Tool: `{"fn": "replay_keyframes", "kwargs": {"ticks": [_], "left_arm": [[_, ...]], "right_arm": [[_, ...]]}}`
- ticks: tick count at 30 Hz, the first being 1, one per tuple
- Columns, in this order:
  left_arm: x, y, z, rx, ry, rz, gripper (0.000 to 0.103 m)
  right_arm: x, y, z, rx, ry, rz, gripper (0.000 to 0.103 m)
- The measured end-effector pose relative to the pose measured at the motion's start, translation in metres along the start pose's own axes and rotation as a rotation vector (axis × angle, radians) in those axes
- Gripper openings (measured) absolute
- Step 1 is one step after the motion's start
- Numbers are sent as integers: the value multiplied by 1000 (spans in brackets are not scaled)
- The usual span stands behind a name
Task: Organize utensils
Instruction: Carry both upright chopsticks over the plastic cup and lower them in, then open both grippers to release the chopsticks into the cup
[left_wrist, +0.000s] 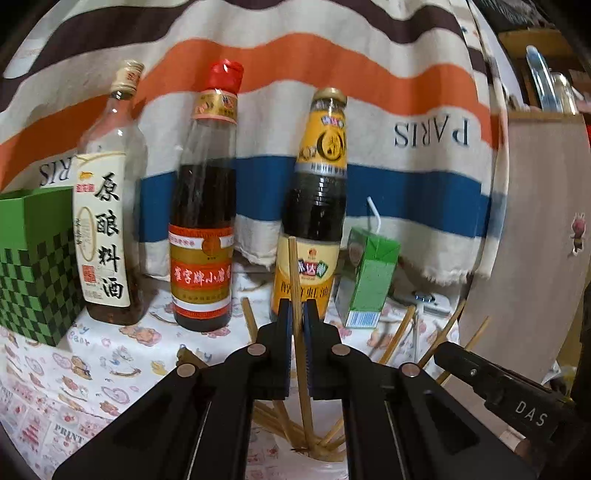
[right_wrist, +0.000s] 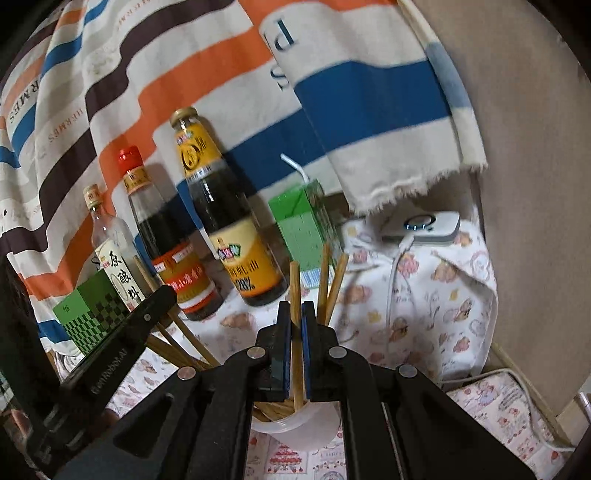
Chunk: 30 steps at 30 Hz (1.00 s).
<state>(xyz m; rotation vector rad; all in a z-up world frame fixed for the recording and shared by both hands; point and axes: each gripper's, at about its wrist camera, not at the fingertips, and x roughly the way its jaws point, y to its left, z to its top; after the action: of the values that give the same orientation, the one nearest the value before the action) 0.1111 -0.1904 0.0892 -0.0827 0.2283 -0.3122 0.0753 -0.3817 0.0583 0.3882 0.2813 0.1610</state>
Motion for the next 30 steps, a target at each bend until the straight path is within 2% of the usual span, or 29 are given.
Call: {"fn": "replay_keyframes", "kwargs": {"ticks": [9,11,12,13,14,15,17,18,19,23,26,28,30], "left_arm": [[8,-3,0,38,74,9,6],[0,-4,3,46,81,28,6],[-7,-5,5,60,71,37,9],[-15,-4,7,72,61,47,13],[-22,-3,10,81,51,59,23],[-31,0,13,83,41,67,37],[-47,7,18,78,17,83,51],[-54,12,20,79,6,92,55],[-61,16,22,78,0,101,56],[-80,33,23,81,34,89,57],[-97,45,17,100,38,122,57],[-107,57,12,61,49,115,63],[-118,71,6,1,56,112,76]], "right_arm": [[11,-8,-3,16,62,17,7],[14,-7,-3,6,99,25,16],[15,-5,-3,-2,115,26,34],[15,-3,-2,-13,122,31,51],[13,-1,-2,-25,114,42,56],[9,2,-2,-34,95,48,59],[3,9,-1,-60,73,40,60],[0,15,0,-80,68,39,65],[-3,19,1,-95,64,45,69],[-17,35,-1,-125,48,58,74],[-29,50,-7,-170,41,71,78],[-34,60,-12,-193,51,87,79],[-38,69,-18,-208,57,94,79]]}}
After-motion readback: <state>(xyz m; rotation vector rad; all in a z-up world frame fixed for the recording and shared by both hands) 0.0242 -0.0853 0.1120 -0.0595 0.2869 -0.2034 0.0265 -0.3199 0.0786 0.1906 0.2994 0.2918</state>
